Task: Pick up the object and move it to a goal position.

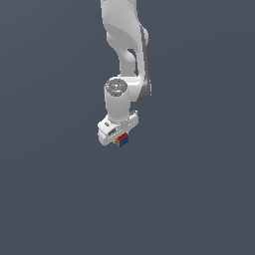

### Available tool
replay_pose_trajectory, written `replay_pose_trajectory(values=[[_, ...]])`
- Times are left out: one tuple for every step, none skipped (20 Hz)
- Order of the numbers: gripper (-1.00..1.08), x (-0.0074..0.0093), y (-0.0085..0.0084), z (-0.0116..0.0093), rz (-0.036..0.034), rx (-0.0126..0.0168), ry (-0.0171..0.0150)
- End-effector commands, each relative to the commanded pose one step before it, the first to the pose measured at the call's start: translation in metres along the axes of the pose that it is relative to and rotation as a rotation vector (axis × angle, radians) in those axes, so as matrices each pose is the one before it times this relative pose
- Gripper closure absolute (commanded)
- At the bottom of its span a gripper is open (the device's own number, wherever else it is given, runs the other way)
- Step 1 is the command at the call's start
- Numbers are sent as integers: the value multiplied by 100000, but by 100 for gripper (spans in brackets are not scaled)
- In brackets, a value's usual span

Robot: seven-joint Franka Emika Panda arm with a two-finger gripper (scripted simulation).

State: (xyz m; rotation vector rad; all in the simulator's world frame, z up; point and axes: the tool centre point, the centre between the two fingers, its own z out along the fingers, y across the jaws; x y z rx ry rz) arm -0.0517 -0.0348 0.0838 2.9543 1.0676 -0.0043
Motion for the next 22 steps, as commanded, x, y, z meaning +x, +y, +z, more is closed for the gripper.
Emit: replay_pose_trajectory(values=[[108,1188,-2089,-1921,-143,-224,164],[108,477,-882,-779,0,0,0],[108,489,-887,-773,-18,-29,-35],[108,481,-870,-776,0,0,0],[108,477,-855,-765,0,0,0],[108,462,-824,-740,0,0,0],[108,446,-789,-710,0,0,0],[108,434,-755,-683,0,0,0],[108,425,-721,-656,0,0,0],[108,414,-685,-627,0,0,0],[108,397,-644,-592,0,0,0],[108,370,-595,-548,0,0,0],[108,341,-542,-493,-21,41,17],[108,303,-478,-441,0,0,0],[108,260,-403,-384,3,39,29],[108,231,-345,-321,0,0,0],[108,189,-267,-266,8,38,30],[108,165,-212,-203,0,0,0],[108,133,-146,-144,0,0,0],[108,91,-69,-93,14,35,31],[108,64,-27,-35,0,0,0],[108,9,15,-11,17,34,31]])
